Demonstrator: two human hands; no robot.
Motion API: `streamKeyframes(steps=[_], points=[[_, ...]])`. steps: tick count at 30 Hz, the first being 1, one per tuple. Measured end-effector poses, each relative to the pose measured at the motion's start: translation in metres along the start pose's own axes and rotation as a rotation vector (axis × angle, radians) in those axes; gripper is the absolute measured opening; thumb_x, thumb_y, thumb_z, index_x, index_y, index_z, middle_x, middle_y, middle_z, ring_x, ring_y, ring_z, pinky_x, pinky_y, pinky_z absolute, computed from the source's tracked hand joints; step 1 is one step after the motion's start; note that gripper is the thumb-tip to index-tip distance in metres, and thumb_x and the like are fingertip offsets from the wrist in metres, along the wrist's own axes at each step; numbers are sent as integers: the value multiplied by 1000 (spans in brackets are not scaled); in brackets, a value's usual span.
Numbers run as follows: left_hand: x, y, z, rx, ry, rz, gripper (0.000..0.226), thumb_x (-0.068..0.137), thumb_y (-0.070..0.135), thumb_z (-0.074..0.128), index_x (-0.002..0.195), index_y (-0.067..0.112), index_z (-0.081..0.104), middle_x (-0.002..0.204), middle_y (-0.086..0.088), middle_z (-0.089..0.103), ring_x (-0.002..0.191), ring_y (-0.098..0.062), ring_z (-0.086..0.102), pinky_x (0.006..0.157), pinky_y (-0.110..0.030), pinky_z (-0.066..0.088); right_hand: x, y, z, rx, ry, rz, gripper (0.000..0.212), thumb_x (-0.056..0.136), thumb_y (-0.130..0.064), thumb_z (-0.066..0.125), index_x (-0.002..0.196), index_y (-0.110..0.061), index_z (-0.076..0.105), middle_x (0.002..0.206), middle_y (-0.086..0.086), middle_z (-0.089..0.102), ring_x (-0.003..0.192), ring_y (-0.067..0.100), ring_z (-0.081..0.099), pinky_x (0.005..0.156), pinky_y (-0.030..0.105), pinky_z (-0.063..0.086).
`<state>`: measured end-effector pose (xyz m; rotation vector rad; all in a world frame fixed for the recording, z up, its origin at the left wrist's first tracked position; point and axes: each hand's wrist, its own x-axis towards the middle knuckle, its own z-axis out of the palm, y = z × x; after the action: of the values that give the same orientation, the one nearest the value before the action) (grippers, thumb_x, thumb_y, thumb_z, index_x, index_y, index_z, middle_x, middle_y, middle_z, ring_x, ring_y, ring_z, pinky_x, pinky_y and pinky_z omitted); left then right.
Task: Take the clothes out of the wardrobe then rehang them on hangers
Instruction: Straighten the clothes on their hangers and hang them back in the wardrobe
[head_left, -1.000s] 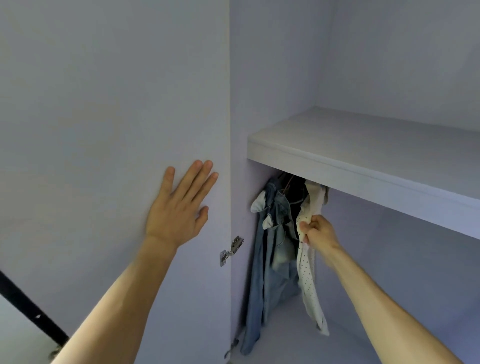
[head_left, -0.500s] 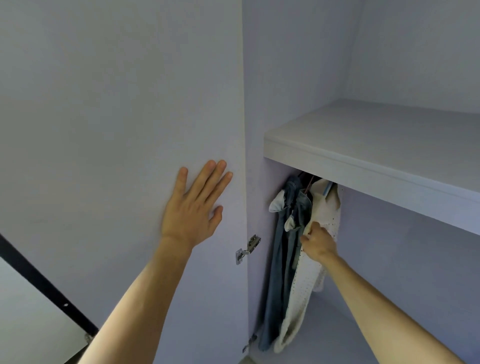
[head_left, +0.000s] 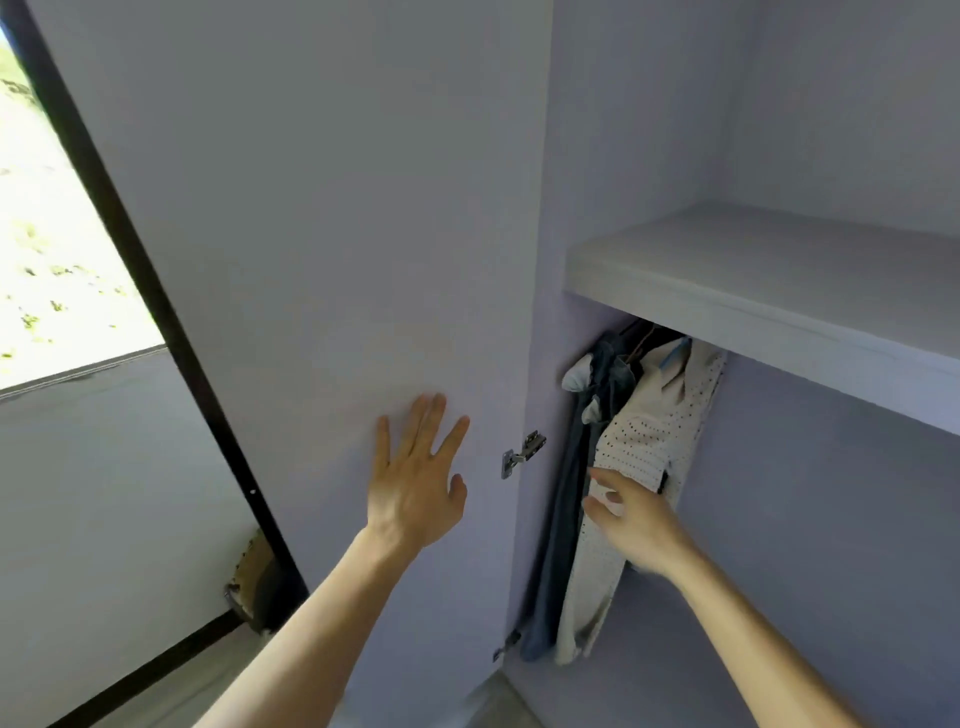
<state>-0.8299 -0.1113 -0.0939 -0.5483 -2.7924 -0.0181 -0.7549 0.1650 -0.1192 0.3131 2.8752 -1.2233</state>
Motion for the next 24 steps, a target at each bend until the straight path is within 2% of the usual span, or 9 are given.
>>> streamKeyframes(steps=[2,5,7,10,11,15,17,21,24], points=[[-55,-16,18,-144,-105,-124,70,97,46,41,159,38,8,168,1,-2,154,-20,-9,122,-53,-3,-37,-17,19,-16,-3,-120,47,99,-43,55,144,-35,47,145,-16,48,133,4,44,102,20,35],[-155,-48,38,-201,-216,-314,68,96,49,42,157,39,16,166,4,14,154,-19,4,122,-50,7,-91,-45,60,-50,-35,-299,38,97,-44,55,135,-41,55,136,-30,48,132,-5,40,108,20,34],[-228,-72,45,-238,-296,-474,66,95,49,42,156,39,21,166,6,17,154,-17,5,122,-48,8,-124,-63,95,-86,-69,-412,34,97,-40,57,131,-43,59,135,-31,48,133,-8,37,111,15,28],[-341,-106,43,-239,-398,-686,63,96,52,40,155,39,24,165,7,21,154,-17,9,122,-47,11,-168,-88,154,-158,-155,-544,34,96,-36,59,130,-39,63,138,-26,48,137,-4,34,108,3,14],[-377,-115,40,-229,-419,-759,62,97,53,40,155,38,25,164,7,21,153,-16,10,121,-47,11,-182,-96,173,-182,-201,-578,35,96,-36,59,130,-38,63,140,-24,48,139,-2,34,110,6,15],[-506,-137,19,-202,-446,-1037,61,97,50,41,155,37,28,164,8,22,153,-14,11,121,-48,11,-238,-129,247,-260,-385,-753,37,97,-37,58,134,-36,61,148,-15,47,145,6,30,118,32,29],[-562,-140,6,-179,-461,-1145,61,98,50,40,155,37,26,164,8,21,153,-15,11,121,-48,12,-264,-148,279,-285,-486,-830,39,98,-39,56,136,-36,58,151,-13,45,147,8,27,120,38,30],[-660,-134,-23,-176,-434,-1392,61,98,51,39,155,37,26,165,7,20,153,-15,12,120,-48,15,-313,-188,331,-323,-657,-1014,42,99,-46,49,141,-41,51,155,-16,37,150,6,19,122,30,20],[-713,-122,-42,-196,-354,-1586,59,97,49,40,154,38,28,164,7,21,152,-15,13,121,-48,13,-340,-217,360,-309,-745,-1167,41,99,-44,51,140,-40,53,154,-14,40,150,8,22,120,24,17]])
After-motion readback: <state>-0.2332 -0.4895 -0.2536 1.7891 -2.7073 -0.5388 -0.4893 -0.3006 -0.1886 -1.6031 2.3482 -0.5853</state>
